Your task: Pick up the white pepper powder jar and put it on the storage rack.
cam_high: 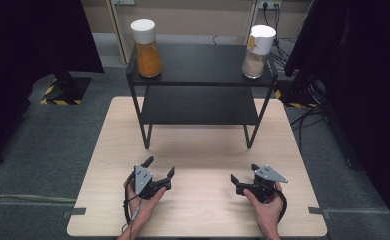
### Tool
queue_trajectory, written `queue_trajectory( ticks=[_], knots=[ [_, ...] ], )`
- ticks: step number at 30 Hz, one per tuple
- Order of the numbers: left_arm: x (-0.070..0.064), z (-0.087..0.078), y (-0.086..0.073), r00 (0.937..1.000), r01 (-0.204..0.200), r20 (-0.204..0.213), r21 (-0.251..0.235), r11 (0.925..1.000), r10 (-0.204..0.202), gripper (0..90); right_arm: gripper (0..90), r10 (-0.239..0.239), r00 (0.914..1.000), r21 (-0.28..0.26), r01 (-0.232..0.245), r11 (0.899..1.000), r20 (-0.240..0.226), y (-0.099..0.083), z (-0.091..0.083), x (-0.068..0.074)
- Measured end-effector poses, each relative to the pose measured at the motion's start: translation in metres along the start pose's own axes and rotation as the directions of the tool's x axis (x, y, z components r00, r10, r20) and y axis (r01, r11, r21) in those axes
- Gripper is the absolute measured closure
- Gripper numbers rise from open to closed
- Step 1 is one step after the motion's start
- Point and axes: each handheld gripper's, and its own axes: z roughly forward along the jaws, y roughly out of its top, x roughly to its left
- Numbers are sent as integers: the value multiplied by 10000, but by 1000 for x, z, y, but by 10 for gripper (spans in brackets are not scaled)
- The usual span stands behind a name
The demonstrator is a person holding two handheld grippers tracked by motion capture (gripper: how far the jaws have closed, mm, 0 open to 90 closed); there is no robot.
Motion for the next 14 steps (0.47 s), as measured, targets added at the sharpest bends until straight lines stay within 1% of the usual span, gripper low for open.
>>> queue_trajectory(
  ticks=[14],
  knots=[
    [0,0,0,10000,12,9,20,10000,-12,124,47,49,10000,-69,-49,10000,-1,-1,-1,-1]
  ],
)
